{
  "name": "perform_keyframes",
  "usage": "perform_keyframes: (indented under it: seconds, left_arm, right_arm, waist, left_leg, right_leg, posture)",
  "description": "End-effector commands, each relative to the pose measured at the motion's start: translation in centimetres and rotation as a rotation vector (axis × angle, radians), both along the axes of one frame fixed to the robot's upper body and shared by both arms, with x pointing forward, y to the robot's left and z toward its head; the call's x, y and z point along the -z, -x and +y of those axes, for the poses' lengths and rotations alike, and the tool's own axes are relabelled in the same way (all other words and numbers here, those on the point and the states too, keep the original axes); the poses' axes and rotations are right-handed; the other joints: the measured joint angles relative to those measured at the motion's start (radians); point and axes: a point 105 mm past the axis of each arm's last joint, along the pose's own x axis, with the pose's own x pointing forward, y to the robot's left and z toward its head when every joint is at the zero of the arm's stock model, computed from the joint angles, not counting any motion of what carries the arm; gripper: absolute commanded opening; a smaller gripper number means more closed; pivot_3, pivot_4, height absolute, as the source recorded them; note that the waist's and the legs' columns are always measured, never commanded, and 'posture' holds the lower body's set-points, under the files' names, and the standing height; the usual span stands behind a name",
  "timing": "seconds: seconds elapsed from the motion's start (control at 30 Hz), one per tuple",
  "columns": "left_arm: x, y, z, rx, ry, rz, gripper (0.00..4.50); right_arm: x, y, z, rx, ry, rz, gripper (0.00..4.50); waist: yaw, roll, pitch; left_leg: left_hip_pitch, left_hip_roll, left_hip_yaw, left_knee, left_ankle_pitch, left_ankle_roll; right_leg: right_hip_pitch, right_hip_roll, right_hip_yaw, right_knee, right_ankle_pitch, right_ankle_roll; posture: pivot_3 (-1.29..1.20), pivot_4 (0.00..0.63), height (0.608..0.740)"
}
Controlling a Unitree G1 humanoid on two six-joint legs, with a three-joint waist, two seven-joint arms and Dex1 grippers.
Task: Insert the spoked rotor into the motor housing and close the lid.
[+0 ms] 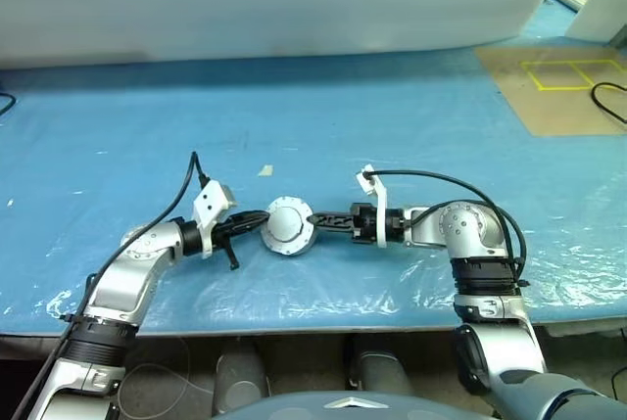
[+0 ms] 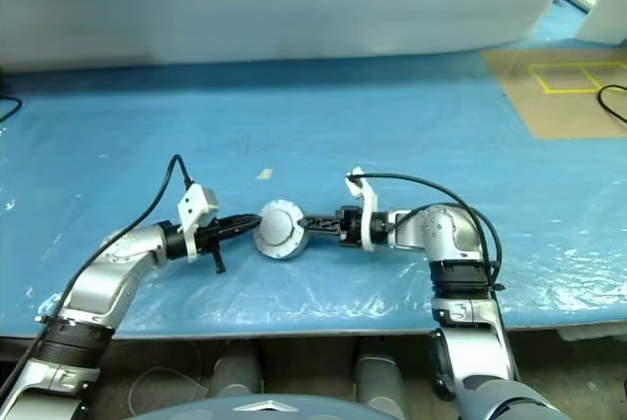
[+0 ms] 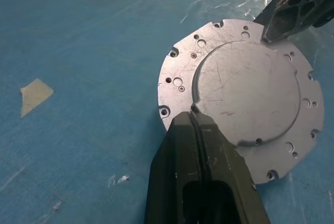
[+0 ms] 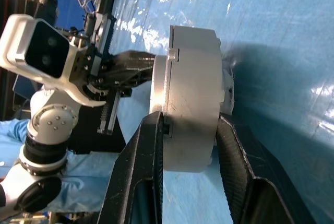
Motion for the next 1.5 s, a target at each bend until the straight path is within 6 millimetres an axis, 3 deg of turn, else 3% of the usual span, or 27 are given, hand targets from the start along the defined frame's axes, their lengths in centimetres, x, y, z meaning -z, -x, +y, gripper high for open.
perform_keyframes:
  seconds: [0.03,0.4,0.53,0.73,0.97,1.17,1.43,1.5]
  left_arm:
    - [0.5,0.3,-0.8,0.033,-0.006,0.011,0.0]
    - [0.5,0.3,-0.9,0.028,-0.005,0.007,0.0]
    - [0.5,0.2,-1.0,0.029,-0.003,0.005,0.0]
    - [0.3,-0.1,-1.1,0.02,0.006,-0.007,0.0]
    - [-2.8,-2.2,0.1,-0.15,0.247,-0.033,0.0]
    - [-5.4,-5.0,3.5,-0.401,0.471,-0.055,0.0]
    - [-5.8,-5.3,5.8,-0.53,0.734,0.078,0.0]
    - [-5.5,-4.8,5.8,-0.535,0.783,0.118,0.38]
  right_arm:
    - [0.9,1.4,1.7,-0.095,0.026,0.01,1.09]
    - [1.1,1.5,1.8,-0.122,0.044,-0.005,1.09]
    - [2.0,2.3,1.7,-0.169,0.107,-0.024,1.09]
    - [1.8,1.8,1.7,-0.139,0.078,-0.027,1.09]
    - [0.8,1.4,1.9,-0.127,0.007,-0.031,1.09]
    - [-1.1,0.3,2.2,-0.053,-0.135,-0.003,1.09]
    - [-5.0,-2.9,1.8,0.113,-0.397,0.043,1.09]
    - [-5.5,-3.6,1.7,0.152,-0.436,0.051,1.09]
  waist:
    - [-0.003,0.0,0.0]
    - [-0.02,0.001,-0.001]
    - [-0.02,0.001,-0.001]
    - [-0.022,0.002,-0.001]
    - [-0.025,0.002,-0.001]
    - [-0.024,0.002,-0.001]
    - [-0.013,-0.001,0.001]
    - [-0.012,-0.002,0.001]
  left_leg:
    - [0.001,0.0,0.0,-0.001,0.0,0.0]
    - [0.001,0.0,0.0,-0.001,0.0,0.0]
    - [0.002,0.0,0.0,-0.001,0.0,0.0]
    - [0.002,0.0,0.0,-0.001,0.0,0.0]
    - [0.002,0.001,0.0,-0.001,0.0,0.0]
    - [-0.003,0.001,0.0,-0.001,0.0,0.0]
    - [-0.006,-0.001,-0.001,-0.001,0.0,0.0]
    - [-0.006,-0.001,-0.001,-0.001,0.0,0.0]
  right_leg:
    - [0.0,0.0,0.0,0.0,0.0,0.0]
    - [0.001,0.0,0.001,0.0,0.0,0.0]
    - [0.001,0.0,0.001,0.0,0.0,0.0]
    - [0.001,0.0,0.001,0.0,0.0,0.0]
    - [0.0,0.001,0.001,0.0,0.0,0.0]
    - [-0.005,0.002,0.001,-0.001,0.0,0.0]
    - [-0.008,0.001,-0.001,-0.001,0.0,0.0]
    - [-0.008,0.001,-0.001,-0.001,0.0,0.0]
  posture:
    - [0.0,0.15,0.74]
    - [0.0,0.15,0.74]
    - [0.0,0.15,0.74]
    - [0.0,0.15,0.74]
    - [0.0,0.15,0.74]
    - [0.0,0.15,0.74]
    - [0.0,0.15,0.74]
    - [0.0,0.15,0.74]
